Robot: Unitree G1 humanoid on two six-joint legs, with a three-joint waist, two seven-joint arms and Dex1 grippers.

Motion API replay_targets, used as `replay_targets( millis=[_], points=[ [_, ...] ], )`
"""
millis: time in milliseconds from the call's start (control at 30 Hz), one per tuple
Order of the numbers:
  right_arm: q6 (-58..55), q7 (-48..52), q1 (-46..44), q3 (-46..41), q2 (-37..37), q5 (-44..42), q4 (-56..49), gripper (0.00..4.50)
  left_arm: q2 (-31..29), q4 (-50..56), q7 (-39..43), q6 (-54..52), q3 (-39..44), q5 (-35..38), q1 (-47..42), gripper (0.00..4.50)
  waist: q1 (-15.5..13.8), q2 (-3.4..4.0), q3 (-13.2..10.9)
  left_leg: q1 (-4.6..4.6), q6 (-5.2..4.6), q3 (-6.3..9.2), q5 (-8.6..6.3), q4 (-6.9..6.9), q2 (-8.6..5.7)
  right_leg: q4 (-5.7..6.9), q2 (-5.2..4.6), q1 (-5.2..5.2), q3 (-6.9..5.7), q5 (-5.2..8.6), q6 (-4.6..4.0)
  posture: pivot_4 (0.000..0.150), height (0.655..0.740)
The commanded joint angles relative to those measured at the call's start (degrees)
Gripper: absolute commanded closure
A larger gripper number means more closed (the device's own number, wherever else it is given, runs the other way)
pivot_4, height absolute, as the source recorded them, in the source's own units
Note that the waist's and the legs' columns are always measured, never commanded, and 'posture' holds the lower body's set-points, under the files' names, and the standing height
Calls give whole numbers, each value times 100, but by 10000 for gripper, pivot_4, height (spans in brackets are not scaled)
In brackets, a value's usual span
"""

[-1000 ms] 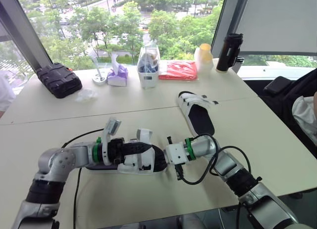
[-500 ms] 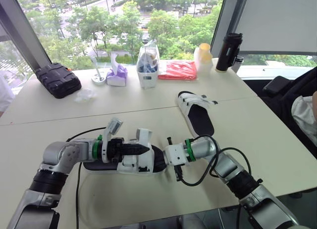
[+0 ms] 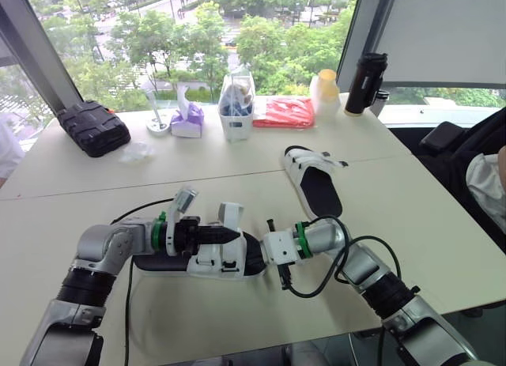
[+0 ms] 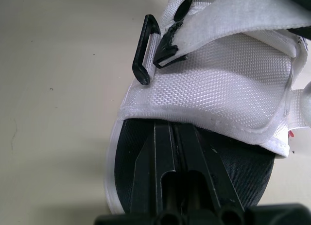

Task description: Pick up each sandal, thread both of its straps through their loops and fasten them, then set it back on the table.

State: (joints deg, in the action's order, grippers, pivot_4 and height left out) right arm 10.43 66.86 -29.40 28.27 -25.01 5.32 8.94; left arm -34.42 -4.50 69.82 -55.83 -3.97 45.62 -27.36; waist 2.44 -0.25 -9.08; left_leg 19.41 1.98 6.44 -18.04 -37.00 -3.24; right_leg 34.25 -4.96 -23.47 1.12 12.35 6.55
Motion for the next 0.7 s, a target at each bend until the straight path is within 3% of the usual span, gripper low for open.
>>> replay_targets(
  millis=[33, 433, 700],
  points=[
    [-124, 257, 306, 460, -131, 298, 209, 45000, 27, 97, 45, -55, -16, 6, 12, 44457, -3, 0, 0, 0, 0, 0, 0, 0, 0, 0, 0, 0, 0, 0, 0, 1500, 7400],
    [-105, 279, 325, 484, -164, 305, 183, 45000, 142, 273, -76, -463, 134, 228, 167, 44457, -8, 0, 0, 0, 0, 1, 0, -1, -2, -1, -3, 1, 0, 0, 1, 1500, 7400],
    [-103, 287, 307, 483, -156, 299, 185, 45000, -22, 414, 173, 287, -238, -347, 382, 44457, -8, 0, 0, 0, 0, 0, 0, 0, -1, -2, -4, 2, 0, 0, 1, 1500, 7400]
  ],
)
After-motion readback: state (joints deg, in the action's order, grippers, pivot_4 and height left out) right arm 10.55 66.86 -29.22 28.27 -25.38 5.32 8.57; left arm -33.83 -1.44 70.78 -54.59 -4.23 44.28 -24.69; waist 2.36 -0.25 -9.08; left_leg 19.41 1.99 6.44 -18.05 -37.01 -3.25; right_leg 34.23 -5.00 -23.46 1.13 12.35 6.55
